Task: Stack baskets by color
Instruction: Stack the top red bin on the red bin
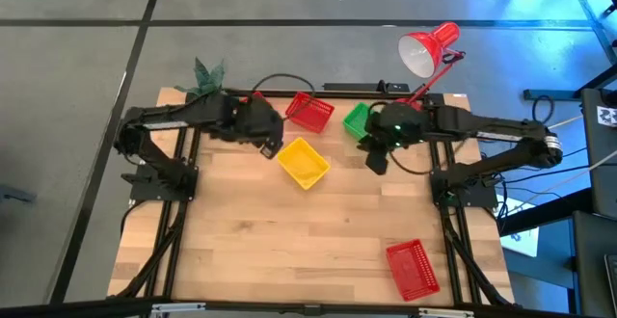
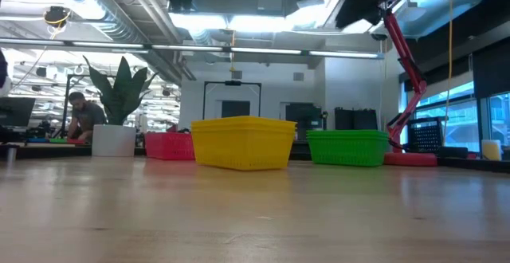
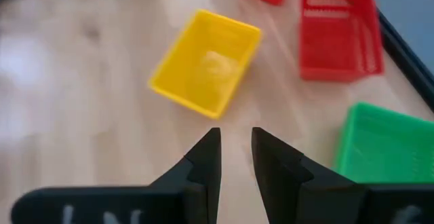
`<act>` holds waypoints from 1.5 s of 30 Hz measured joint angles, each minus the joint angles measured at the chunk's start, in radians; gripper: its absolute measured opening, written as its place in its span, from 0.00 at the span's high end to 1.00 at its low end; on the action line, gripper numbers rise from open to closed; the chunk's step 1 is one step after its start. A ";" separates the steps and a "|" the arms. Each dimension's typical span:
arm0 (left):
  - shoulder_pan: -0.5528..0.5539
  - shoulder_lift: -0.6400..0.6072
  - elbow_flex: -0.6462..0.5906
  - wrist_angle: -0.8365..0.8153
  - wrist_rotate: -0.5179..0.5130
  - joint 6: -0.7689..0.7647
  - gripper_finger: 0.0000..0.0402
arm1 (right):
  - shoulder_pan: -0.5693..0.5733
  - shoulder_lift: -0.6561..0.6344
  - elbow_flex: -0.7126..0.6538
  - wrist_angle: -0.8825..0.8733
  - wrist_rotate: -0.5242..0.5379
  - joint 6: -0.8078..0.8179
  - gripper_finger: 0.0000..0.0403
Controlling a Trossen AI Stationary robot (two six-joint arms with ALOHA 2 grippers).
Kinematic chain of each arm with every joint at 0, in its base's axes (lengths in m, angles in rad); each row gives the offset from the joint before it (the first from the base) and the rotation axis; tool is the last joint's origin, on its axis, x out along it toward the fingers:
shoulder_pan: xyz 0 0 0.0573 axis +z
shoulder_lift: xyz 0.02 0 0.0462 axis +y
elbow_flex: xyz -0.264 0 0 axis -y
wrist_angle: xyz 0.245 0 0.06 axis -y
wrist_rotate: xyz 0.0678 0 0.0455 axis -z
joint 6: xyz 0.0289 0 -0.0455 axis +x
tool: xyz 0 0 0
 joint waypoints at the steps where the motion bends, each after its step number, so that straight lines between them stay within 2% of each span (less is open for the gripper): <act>1: 0.035 0.000 -0.032 0.016 0.019 0.000 0.71 | 0.013 -0.017 0.000 0.000 -0.021 -0.004 0.79; 6: 0.200 0.001 -0.196 0.105 0.137 0.078 0.71 | 0.058 -0.086 0.000 0.033 -0.123 -0.017 0.79; 10: 0.305 0.001 -0.330 0.319 0.213 0.229 0.71 | 0.079 -0.124 0.000 0.073 -0.168 -0.017 0.79; 16: 0.446 0.001 -0.492 0.547 0.341 0.432 0.71 | 0.096 -0.162 0.000 0.086 -0.168 0.013 0.79; 22: 0.543 0.001 -0.623 0.656 0.366 0.625 0.71 | 0.096 -0.170 0.000 0.098 -0.167 0.035 0.79; 27: 0.582 0.002 -0.687 0.677 0.432 0.729 0.71 | 0.096 -0.169 0.000 0.111 -0.146 0.035 0.79; 33: 0.586 0.010 -0.707 0.703 0.445 0.783 0.71 | 0.091 -0.169 0.000 0.146 -0.086 0.034 0.79; 45: 0.586 0.010 -0.714 0.769 0.472 0.793 0.71 | 0.091 -0.169 0.000 0.158 -0.077 0.038 0.79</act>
